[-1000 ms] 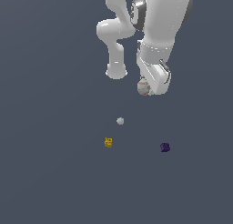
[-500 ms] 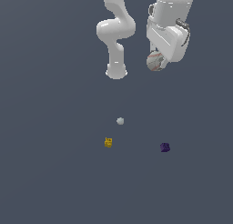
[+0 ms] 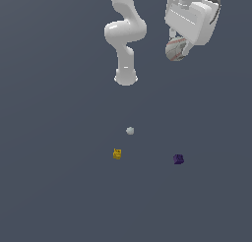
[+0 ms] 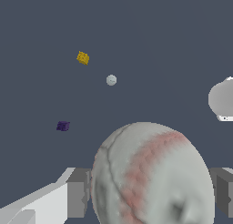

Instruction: Pick up a designated object from a clutter of objects.

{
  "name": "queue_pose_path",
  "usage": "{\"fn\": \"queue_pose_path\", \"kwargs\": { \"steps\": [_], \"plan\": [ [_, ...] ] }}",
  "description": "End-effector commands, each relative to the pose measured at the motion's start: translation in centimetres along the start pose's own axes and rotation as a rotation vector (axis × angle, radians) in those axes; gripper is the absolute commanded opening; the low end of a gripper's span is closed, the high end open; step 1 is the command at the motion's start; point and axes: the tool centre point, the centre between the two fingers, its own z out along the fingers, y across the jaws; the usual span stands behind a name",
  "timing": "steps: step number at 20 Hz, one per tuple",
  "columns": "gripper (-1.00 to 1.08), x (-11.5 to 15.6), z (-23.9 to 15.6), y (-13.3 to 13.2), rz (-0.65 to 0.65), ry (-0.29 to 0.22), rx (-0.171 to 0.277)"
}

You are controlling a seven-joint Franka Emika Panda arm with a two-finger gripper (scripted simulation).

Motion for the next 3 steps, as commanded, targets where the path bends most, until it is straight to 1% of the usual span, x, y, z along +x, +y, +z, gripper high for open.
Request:
{"fn": "queue_pose_path", "kwargs": {
  "steps": [1, 3],
  "plan": [
    [-1.00, -0.25, -0.54, 0.17, 0.000, 0.000, 0.001],
    [-1.00, -0.27, -0.63, 0.19, 0.001, -0.001, 0.001]
  ]
}}
